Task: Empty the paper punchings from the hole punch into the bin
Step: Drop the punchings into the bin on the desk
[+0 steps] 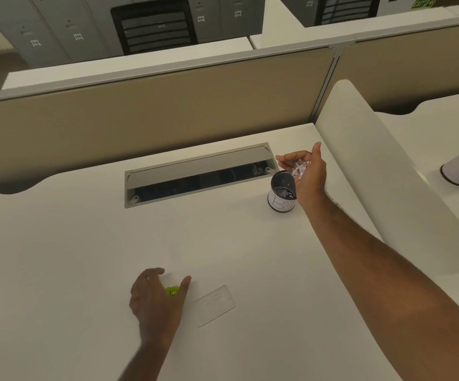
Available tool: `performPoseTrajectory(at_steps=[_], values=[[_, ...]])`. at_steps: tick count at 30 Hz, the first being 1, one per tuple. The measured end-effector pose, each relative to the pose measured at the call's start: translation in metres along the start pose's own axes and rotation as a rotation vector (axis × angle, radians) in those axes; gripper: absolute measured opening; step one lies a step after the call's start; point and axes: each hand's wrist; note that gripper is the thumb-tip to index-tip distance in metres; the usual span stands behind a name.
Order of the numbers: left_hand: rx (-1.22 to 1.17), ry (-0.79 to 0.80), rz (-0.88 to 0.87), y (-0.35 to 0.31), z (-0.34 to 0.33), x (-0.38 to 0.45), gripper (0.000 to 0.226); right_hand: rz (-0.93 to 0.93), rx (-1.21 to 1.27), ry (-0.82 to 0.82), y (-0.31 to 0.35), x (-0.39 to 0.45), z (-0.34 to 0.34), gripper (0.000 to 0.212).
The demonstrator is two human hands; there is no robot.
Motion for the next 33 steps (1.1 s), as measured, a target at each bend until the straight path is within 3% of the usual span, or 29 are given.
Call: performPoseTrajectory(at_steps=[7, 13, 18, 33], values=[[-0.003, 0.088, -0.086, -0.024, 0.007, 0.016, 0.067, 0.037, -0.086, 0.026, 0.001, -0.009, -0.006, 0.082], [0.088, 0.258, -0.154, -0.028, 0.004, 0.04, 0.085, 0.076, -0.178, 0.044, 0.001, -0.012, -0.005, 0.084], [0.114, 0.334, -0.159, -0.031, 0.0, 0.047, 0.09, 0.063, -0.358, 0.088, 0.001, -0.014, 0.001, 0.086], [0.184, 0.39, -0.207, -0.022, -0.014, 0.054, 0.093, 0.06, -0.515, 0.223, 0.003, -0.024, -0.004, 0.077]])
Point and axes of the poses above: each hand's wrist, its own x-axis towards the middle knuckle, its own z-axis out of the back of the hand, y = z × x, and after that the axes turned 5 degrees about x, right-handed
